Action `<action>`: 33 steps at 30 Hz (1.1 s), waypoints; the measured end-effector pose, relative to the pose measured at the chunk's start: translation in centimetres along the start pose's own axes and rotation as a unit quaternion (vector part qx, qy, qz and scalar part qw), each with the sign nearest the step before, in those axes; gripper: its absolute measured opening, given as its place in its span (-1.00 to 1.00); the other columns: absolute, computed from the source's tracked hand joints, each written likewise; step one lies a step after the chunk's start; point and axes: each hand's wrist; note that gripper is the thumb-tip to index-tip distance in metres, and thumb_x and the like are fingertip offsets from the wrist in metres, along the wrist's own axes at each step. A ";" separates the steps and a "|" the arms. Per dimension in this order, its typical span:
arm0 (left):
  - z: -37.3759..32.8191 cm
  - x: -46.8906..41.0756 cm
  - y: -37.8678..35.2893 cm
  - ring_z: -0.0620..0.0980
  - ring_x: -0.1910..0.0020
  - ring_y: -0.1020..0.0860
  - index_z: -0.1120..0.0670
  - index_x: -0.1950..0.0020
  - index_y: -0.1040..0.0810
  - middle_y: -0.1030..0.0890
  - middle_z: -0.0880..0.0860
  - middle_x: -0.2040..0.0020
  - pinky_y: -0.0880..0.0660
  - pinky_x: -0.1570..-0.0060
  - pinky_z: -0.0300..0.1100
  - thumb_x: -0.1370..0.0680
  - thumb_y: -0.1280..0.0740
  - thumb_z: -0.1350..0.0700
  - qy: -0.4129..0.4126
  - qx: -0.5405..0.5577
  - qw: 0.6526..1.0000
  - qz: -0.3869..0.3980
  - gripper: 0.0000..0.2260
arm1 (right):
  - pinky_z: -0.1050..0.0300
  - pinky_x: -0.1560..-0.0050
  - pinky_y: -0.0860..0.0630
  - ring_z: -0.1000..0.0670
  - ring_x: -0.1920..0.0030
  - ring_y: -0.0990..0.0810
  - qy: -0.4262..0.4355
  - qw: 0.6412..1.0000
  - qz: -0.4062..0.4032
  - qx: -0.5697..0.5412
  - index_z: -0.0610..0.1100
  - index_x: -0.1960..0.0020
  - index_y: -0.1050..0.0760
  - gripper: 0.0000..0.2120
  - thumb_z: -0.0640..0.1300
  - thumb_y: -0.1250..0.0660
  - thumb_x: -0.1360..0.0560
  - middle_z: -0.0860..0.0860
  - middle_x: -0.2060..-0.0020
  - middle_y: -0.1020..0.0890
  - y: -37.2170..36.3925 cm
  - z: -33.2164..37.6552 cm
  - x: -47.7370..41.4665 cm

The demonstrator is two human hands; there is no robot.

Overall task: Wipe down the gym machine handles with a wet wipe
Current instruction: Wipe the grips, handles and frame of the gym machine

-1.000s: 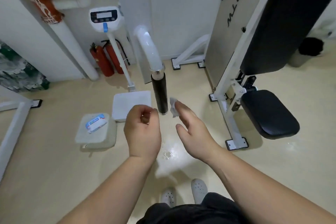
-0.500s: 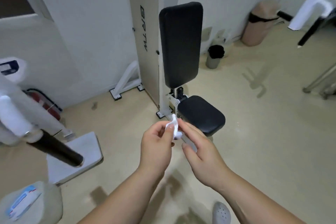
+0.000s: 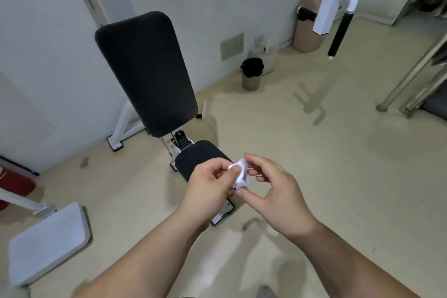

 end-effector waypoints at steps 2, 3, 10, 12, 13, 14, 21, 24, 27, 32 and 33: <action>-0.5 -1.7 -2.9 0.02 0.37 -0.48 0.09 0.24 -0.59 -0.58 0.08 0.37 -0.42 0.34 -0.16 -0.50 -0.40 0.00 0.010 -0.008 1.000 0.003 -0.80 | 0.40 -0.07 -0.49 0.16 -0.12 -0.61 -0.008 1.000 -0.012 0.000 0.32 -0.17 -0.51 -0.50 -0.14 -0.57 -0.41 0.29 -0.07 -0.63 3.0 -1.5 -1.3; -0.7 -2.6 -4.1 0.01 0.37 -0.49 0.08 0.24 -0.59 -0.60 0.06 0.37 -0.43 0.33 -0.16 -0.48 -0.41 -0.03 0.012 -0.012 1.000 0.009 -0.79 | 0.38 -0.04 -0.50 0.14 -0.09 -0.62 -0.010 1.000 -0.020 0.000 0.30 -0.10 -0.53 -0.56 -0.15 -0.56 -0.42 0.28 -0.04 -0.64 4.3 -2.1 -2.0; -1.3 -10.6 -9.8 -0.03 0.37 -0.47 0.01 0.23 -0.62 -0.53 0.00 0.38 -0.49 0.30 -0.17 -0.47 -0.42 -0.06 0.007 -0.016 0.999 0.051 -0.83 | 0.27 0.02 -0.53 0.03 0.08 -0.64 -0.010 0.997 -0.080 -0.003 -0.03 0.11 -0.67 -0.81 -0.32 -0.48 -0.48 0.13 0.15 -0.66 10.8 -6.7 -8.0; -1.2 -13.6 -11.0 -0.06 0.37 -0.50 0.02 0.20 -0.63 -0.58 0.01 0.36 -0.46 0.34 -0.22 -0.48 -0.41 -0.04 0.017 -0.012 0.998 0.060 -0.85 | 0.23 0.01 -0.54 0.03 0.06 -0.64 -0.026 0.997 -0.073 0.001 -0.03 0.08 -0.66 -0.83 -0.30 -0.48 -0.48 0.13 0.13 -0.67 12.2 -8.0 -10.4; -1.2 -15.3 -11.7 -0.07 0.36 -0.54 0.02 0.19 -0.63 -0.61 0.01 0.34 -0.46 0.33 -0.24 -0.48 -0.40 -0.03 0.021 -0.011 0.998 0.063 -0.85 | 0.22 0.00 -0.56 0.04 0.05 -0.65 -0.044 0.997 -0.069 0.000 -0.01 0.04 -0.66 -0.82 -0.28 -0.48 -0.48 0.14 0.11 -0.67 12.9 -8.6 -11.8; -1.4 -17.2 -12.4 -0.09 0.35 -0.57 0.02 0.18 -0.63 -0.63 0.00 0.33 -0.48 0.31 -0.25 -0.48 -0.39 -0.02 0.025 -0.009 0.997 0.067 -0.87 | 0.22 -0.01 -0.57 0.06 0.05 -0.66 -0.067 0.995 -0.068 -0.008 0.03 0.00 -0.65 -0.79 -0.26 -0.48 -0.48 0.14 0.10 -0.68 13.6 -9.2 -13.4; -4.2 -32.3 -18.7 0.07 0.30 -0.49 0.09 0.18 -0.60 -0.57 0.09 0.34 -0.47 0.32 -0.17 -0.60 -0.34 0.30 0.022 0.025 0.994 0.105 -0.81 | 0.40 0.13 -0.50 0.16 0.19 -0.61 -0.157 0.980 -0.124 -0.019 0.18 -0.04 -0.60 -0.76 -0.15 -0.48 -0.50 0.20 0.17 -0.67 20.4 -13.2 -25.9; -5.8 -37.7 -20.7 0.03 0.33 -0.51 0.15 0.14 -0.60 -0.59 0.04 0.35 -0.45 0.36 -0.24 -0.54 -0.36 0.29 0.011 0.045 0.987 0.157 -0.91 | 0.42 0.19 -0.48 0.18 0.27 -0.57 -0.174 0.973 -0.143 -0.040 0.16 -0.01 -0.62 -0.75 -0.19 -0.51 -0.49 0.20 0.25 -0.65 22.7 -14.6 -30.1; -7.0 -42.4 -22.7 0.04 0.28 -0.50 0.15 0.10 -0.64 -0.56 0.06 0.31 -0.47 0.27 -0.15 -0.48 -0.36 0.30 0.024 0.039 0.983 0.176 -0.91 | 0.41 0.20 -0.48 0.19 0.30 -0.54 -0.188 0.968 -0.163 -0.037 0.15 0.03 -0.64 -0.75 -0.21 -0.51 -0.49 0.21 0.30 -0.62 24.6 -16.4 -33.8; -8.1 -46.7 -26.2 -0.03 0.27 -0.57 0.03 0.18 -0.67 -0.67 0.03 0.29 -0.50 0.19 -0.11 -0.39 -0.44 0.10 0.013 -0.004 0.977 0.213 -0.96 | 0.26 0.20 -0.54 0.06 0.22 -0.64 -0.186 0.966 -0.178 -0.024 0.11 0.11 -0.65 -0.81 -0.20 -0.50 -0.50 0.10 0.25 -0.67 27.8 -19.0 -36.9; -8.2 -47.4 -26.7 -0.05 0.27 -0.58 0.04 0.19 -0.67 -0.67 0.03 0.29 -0.50 0.21 -0.15 -0.41 -0.45 0.05 0.008 -0.006 0.975 0.221 -0.93 | 0.26 0.22 -0.52 0.05 0.24 -0.61 -0.183 0.967 -0.175 -0.013 0.09 0.11 -0.65 -0.81 -0.21 -0.49 -0.49 0.09 0.27 -0.66 28.7 -19.7 -37.5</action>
Point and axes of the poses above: each hand's wrist, its own x-axis away from the middle knuckle, its own y-axis out of the back of the hand, z = x × y
